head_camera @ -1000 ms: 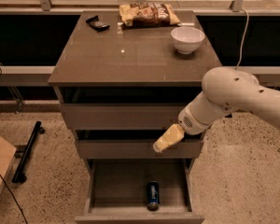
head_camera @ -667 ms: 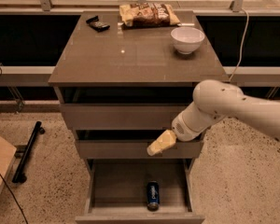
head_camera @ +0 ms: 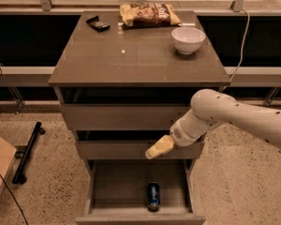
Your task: Pick pepsi can from bottom drawer and place on counter
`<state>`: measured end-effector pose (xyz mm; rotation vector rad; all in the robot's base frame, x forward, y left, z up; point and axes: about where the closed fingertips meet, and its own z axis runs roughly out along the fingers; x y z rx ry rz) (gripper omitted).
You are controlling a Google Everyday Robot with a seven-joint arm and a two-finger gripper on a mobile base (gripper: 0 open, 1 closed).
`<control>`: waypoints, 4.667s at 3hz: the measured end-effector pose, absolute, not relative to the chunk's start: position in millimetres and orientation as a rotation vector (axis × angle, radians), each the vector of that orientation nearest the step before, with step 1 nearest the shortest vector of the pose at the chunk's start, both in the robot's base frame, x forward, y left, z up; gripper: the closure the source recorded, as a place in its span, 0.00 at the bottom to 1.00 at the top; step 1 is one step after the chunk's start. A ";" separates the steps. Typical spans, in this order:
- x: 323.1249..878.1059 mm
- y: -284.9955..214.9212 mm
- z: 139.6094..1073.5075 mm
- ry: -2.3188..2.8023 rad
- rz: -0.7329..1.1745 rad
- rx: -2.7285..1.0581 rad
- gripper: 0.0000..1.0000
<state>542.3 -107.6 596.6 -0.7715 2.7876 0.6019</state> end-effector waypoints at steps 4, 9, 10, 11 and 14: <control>563.5 -94.8 471.2 2.934 0.715 -0.490 0.00; 563.2 -83.8 338.6 3.120 0.618 -0.120 0.00; 568.0 -85.7 311.1 3.132 0.592 -0.030 0.00; 572.2 -89.3 279.0 3.138 0.563 0.068 0.00; 565.2 -87.6 171.3 3.221 0.371 0.302 0.00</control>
Offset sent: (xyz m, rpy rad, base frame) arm 0.0210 0.0091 -0.1006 0.0207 0.1033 -0.1602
